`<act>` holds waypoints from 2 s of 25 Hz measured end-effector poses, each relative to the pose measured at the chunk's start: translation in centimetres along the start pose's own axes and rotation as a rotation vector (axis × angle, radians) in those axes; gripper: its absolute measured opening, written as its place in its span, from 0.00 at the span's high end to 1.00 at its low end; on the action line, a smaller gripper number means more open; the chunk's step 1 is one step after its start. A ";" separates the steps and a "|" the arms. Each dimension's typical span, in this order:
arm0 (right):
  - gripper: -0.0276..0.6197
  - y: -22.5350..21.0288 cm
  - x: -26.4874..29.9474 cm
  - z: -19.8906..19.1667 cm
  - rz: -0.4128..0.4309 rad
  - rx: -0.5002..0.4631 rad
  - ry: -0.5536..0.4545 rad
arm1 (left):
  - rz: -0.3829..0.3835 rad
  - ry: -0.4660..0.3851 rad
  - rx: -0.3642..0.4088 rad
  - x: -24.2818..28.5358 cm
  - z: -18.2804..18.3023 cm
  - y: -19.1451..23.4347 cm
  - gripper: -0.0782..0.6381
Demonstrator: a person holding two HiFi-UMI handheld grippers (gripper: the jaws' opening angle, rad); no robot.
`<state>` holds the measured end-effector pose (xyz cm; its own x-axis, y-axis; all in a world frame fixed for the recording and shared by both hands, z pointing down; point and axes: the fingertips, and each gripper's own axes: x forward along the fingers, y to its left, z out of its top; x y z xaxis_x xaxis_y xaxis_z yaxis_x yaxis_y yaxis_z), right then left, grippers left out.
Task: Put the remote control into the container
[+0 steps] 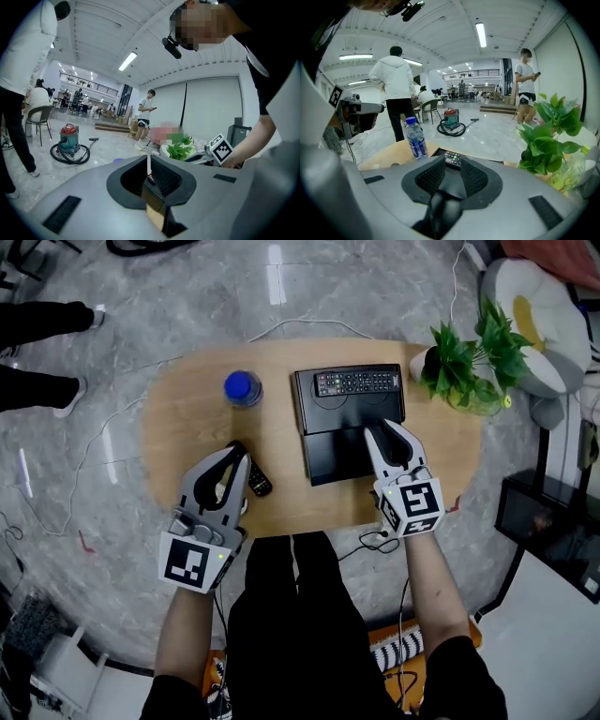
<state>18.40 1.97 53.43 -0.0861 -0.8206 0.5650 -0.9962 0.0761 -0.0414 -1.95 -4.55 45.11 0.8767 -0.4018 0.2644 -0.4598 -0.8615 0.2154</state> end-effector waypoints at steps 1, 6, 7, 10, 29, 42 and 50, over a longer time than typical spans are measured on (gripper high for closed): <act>0.82 -0.1 0.4 0.1 0.014 -0.027 0.015 | -0.005 0.010 0.000 0.0 -0.3 0.0 0.88; 0.78 -0.2 1.8 0.8 0.089 -0.159 0.070 | -0.025 0.052 0.024 0.1 -0.9 -0.9 0.88; 0.77 -0.3 2.0 0.8 0.105 -0.200 0.083 | -0.025 0.058 0.025 0.2 -0.9 -1.2 0.88; 0.72 -0.6 2.7 0.9 0.166 -0.324 0.130 | -0.006 0.074 0.008 0.7 -0.9 -2.1 0.88; 0.59 -3.0 8.9 -1.9 0.553 -0.818 0.444 | 0.256 0.050 -0.070 0.6 -1.1 -5.8 0.88; 0.58 -3.2 11.3 -6.0 0.681 -0.978 0.640 | 0.304 0.105 -0.175 -1.0 -5.7 -4.6 0.88; 0.58 -3.3 11.5 -6.2 0.705 -0.960 0.692 | 0.322 0.088 -0.224 -1.8 -6.6 -3.8 0.88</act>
<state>20.74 -4.15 65.18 -0.2617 -0.0205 0.9649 -0.3229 0.9440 -0.0675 -2.75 1.48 49.97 0.6717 -0.6035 0.4296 -0.7370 -0.6029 0.3055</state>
